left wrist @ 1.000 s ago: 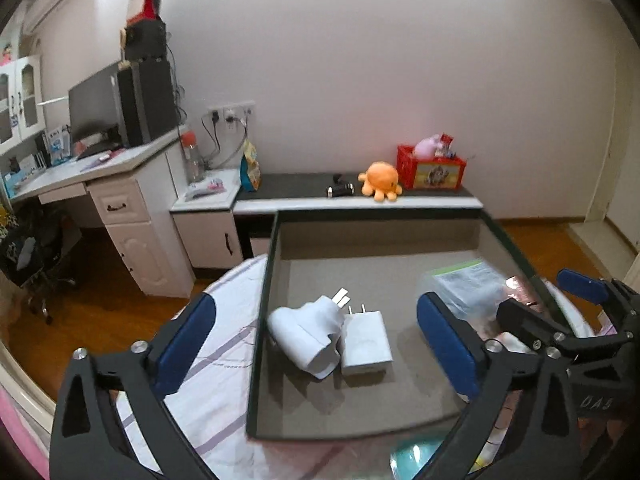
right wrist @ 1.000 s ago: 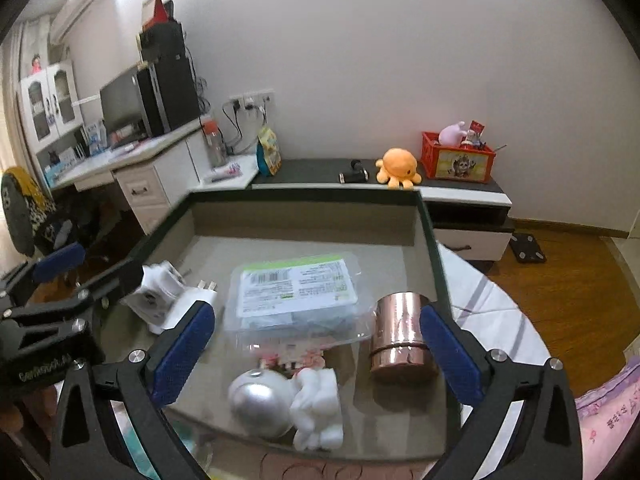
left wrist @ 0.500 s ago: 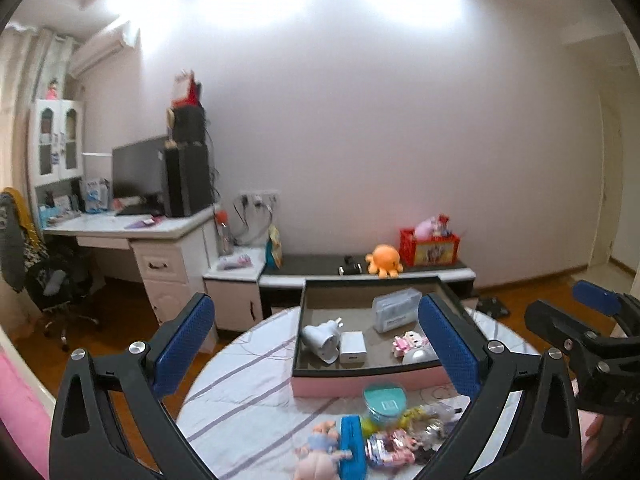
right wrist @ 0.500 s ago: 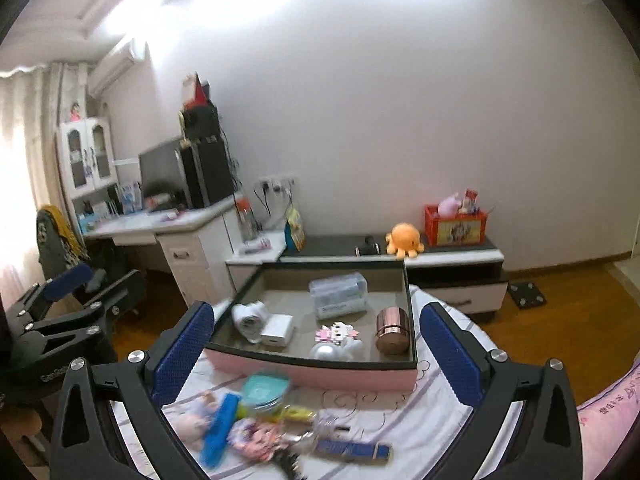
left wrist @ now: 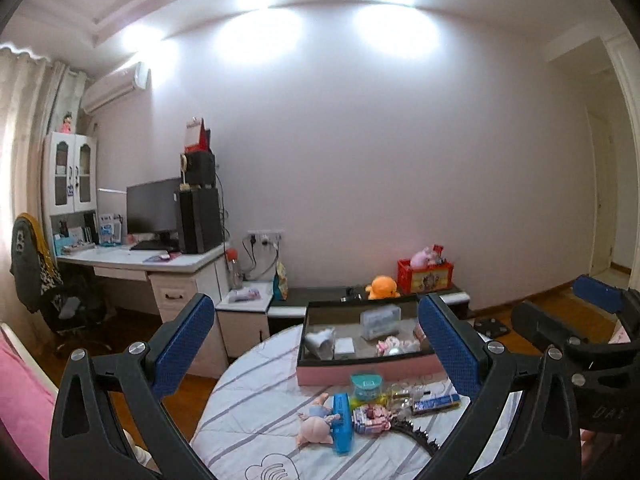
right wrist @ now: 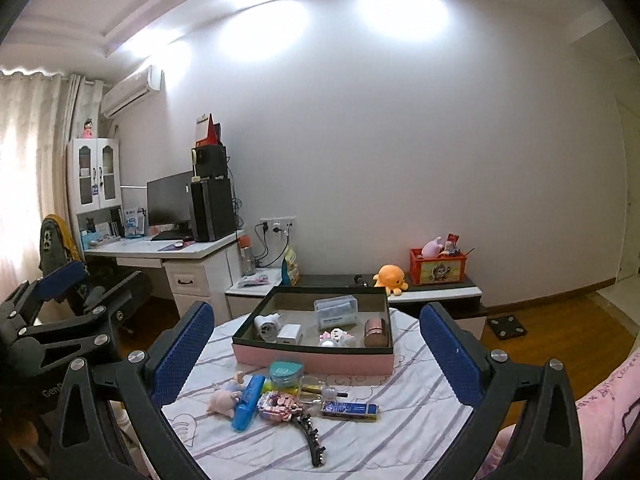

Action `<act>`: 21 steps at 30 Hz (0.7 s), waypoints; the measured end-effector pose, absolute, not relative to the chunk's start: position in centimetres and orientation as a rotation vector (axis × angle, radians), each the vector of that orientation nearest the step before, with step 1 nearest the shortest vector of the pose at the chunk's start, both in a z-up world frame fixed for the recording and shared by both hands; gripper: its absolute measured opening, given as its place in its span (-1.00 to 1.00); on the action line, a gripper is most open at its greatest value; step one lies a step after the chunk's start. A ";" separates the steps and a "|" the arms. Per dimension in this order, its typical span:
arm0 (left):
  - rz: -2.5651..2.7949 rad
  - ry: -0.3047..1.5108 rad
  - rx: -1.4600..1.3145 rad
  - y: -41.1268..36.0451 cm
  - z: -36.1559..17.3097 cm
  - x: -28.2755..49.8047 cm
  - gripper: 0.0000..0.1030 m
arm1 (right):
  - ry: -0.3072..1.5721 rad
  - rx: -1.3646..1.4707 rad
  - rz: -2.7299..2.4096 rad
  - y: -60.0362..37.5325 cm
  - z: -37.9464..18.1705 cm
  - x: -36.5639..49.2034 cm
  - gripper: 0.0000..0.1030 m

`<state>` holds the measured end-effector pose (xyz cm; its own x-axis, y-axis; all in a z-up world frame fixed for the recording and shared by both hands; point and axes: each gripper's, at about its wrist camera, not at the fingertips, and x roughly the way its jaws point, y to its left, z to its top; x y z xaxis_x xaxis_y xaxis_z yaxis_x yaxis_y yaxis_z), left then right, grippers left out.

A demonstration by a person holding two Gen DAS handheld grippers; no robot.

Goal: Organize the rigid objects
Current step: 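Lift both tools out of the pink box back above the bed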

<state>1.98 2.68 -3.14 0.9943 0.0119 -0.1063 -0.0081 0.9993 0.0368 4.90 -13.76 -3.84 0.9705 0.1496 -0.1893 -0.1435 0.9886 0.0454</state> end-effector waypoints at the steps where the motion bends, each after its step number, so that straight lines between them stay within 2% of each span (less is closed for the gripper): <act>1: 0.010 0.102 0.037 2.7 -3.0 1.6 1.00 | 0.188 0.030 0.143 -13.8 -3.8 4.6 1.00; 21: 0.000 0.083 0.032 2.6 -3.0 0.7 1.00 | 0.167 0.003 0.116 -13.6 -3.9 2.7 1.00</act>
<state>0.72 2.61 -2.97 0.9966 0.0015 -0.0829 0.0011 0.9995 0.0317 2.68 -13.58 -3.87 0.9794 0.1155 -0.1657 -0.1150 0.9933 0.0128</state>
